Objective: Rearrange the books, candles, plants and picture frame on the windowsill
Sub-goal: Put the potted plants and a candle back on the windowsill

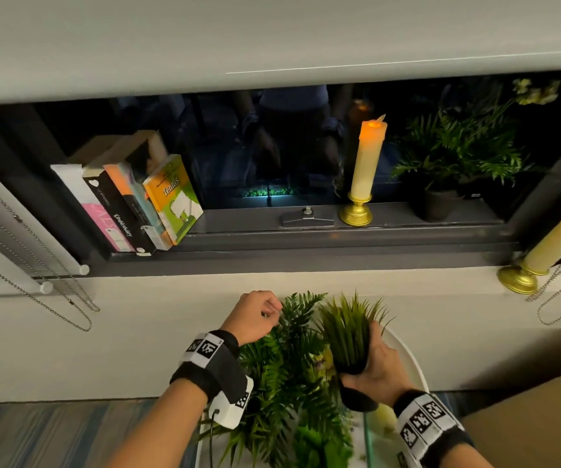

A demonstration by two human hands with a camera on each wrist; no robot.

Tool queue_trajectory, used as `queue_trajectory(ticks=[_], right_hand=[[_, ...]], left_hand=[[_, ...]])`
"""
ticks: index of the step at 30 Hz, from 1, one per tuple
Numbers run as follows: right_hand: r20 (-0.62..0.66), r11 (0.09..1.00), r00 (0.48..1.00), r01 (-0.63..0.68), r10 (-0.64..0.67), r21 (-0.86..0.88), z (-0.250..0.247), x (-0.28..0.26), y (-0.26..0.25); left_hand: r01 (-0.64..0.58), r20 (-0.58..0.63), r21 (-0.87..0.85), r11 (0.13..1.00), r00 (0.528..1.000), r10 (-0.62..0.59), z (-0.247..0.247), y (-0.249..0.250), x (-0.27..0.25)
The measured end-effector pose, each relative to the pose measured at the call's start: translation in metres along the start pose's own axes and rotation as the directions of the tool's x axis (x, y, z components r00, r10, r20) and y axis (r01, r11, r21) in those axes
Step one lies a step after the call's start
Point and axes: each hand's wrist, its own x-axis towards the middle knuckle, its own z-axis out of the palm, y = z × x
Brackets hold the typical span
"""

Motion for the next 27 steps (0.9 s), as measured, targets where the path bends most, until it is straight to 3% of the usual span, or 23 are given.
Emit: queue_trajectory(ticks=[6, 13, 20, 24, 27], right_hand=[[-0.138, 0.996, 0.988, 0.080, -0.076, 0.025, -0.044, 0.000, -0.029], [-0.291, 0.963, 0.926, 0.264, -0.239, 0.050, -0.078, 0.025, -0.097], [-0.180, 0.894, 0.907, 0.412, -0.382, 0.176, -0.047, 0.066, -0.160], [-0.115, 0.889, 0.910, 0.414, -0.398, 0.196, -0.011, 0.087, -0.183], [-0.083, 0.901, 0.921, 0.390, -0.381, 0.191, 0.012, 0.102, -0.197]], left_hand=[[-0.002, 0.025, -0.021, 1.000, 1.000, 0.003, 0.001, -0.007, -0.001], [-0.046, 0.005, -0.047, 0.998, 0.999, 0.046, -0.011, -0.009, -0.003], [-0.046, -0.157, -0.201, 0.979, 0.988, 0.014, -0.048, -0.012, -0.006], [-0.066, -0.271, -0.168, 0.984, 0.963, 0.018, -0.070, -0.024, -0.004], [-0.018, -0.279, -0.165, 0.986, 0.960, -0.029, -0.081, -0.039, 0.000]])
